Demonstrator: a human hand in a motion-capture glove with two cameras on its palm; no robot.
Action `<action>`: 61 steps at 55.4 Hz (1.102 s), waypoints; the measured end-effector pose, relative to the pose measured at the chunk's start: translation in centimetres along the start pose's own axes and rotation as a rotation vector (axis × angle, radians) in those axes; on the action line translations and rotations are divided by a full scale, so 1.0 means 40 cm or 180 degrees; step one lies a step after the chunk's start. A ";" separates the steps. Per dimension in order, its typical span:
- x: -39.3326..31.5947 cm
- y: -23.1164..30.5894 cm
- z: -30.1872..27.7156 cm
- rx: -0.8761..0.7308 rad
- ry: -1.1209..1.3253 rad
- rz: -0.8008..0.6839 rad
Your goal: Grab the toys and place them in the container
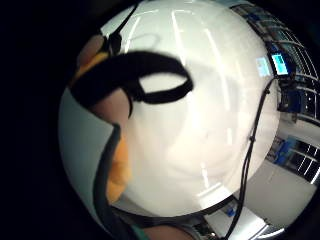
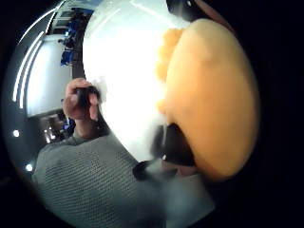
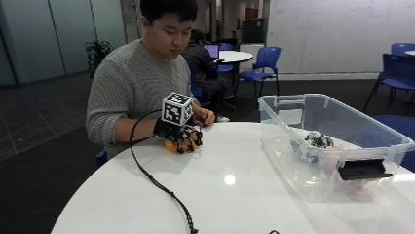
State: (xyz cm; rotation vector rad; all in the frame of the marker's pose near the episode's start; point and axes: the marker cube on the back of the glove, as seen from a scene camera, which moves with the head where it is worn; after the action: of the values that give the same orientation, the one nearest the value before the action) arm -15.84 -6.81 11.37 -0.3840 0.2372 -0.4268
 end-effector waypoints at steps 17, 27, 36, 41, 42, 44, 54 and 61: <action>-0.005 -0.016 -0.008 0.0253 -0.0067 -0.0099; -0.001 -0.047 -0.117 0.0459 -0.0225 -0.0288; 0.007 -0.134 -0.371 0.0933 0.0094 -0.0518; 0.006 -0.194 -0.542 0.1147 0.0178 -0.0842; 0.006 -0.204 -0.571 0.1170 0.0182 -0.0914; 0.004 -0.228 -0.624 0.1212 0.0155 -0.0998; -0.021 -0.407 -0.774 0.1361 0.0170 -0.0652; -0.125 -0.575 -0.779 0.1252 -0.0474 -0.0419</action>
State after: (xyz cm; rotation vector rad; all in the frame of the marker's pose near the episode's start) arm -37.84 -33.59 -6.62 -0.0439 -0.0198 -0.5589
